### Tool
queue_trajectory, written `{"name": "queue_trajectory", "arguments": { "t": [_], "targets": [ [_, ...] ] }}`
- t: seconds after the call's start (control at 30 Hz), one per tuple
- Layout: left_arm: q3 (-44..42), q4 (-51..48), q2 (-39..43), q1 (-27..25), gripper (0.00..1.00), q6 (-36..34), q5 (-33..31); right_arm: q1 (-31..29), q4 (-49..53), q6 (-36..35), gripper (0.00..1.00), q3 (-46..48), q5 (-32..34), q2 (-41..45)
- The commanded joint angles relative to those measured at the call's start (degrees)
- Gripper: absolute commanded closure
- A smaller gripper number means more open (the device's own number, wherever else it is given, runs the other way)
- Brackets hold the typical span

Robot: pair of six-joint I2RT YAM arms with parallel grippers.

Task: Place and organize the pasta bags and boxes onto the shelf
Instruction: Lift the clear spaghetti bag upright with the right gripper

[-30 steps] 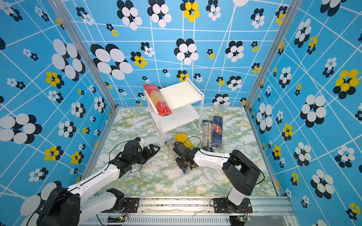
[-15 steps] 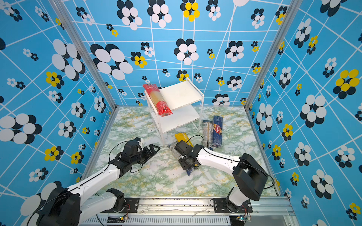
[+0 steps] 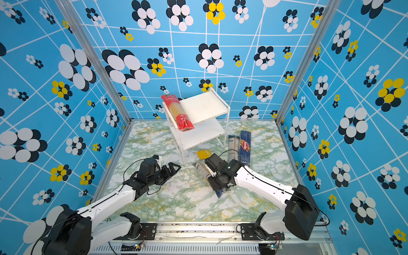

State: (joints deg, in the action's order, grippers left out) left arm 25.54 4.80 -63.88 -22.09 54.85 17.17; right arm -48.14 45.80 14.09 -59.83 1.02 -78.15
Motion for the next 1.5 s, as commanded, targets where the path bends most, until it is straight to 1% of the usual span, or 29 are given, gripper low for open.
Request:
{"name": "queue_trajectory", "arguments": {
  "t": [0.0, 0.17, 0.67, 1.0, 1.47],
  "targets": [
    [0.12, 1.3, -0.88, 0.47, 0.01, -0.52, 0.67, 1.21, 2.33, -1.23, 1.0, -4.78, -1.45, 4.01],
    [0.22, 1.94, -2.09, 0.47, 0.01, -0.45, 1.2, 2.62, 7.0, -2.21, 1.0, -6.97, -3.22, 6.62],
    [0.09, 2.28, -2.61, 0.51, 0.01, -0.97, 1.61, 5.01, 12.98, -1.56, 1.0, -11.59, -0.01, 14.68],
    [0.3, 1.86, -2.23, 0.73, 0.01, -1.15, 1.59, 5.8, 16.32, -1.09, 1.0, -15.75, 2.04, 15.25],
    [0.59, 1.5, -2.22, 0.98, 0.01, -1.46, 2.1, 7.05, 20.59, -2.92, 1.0, -24.12, 5.12, 14.04]
  ]
}}
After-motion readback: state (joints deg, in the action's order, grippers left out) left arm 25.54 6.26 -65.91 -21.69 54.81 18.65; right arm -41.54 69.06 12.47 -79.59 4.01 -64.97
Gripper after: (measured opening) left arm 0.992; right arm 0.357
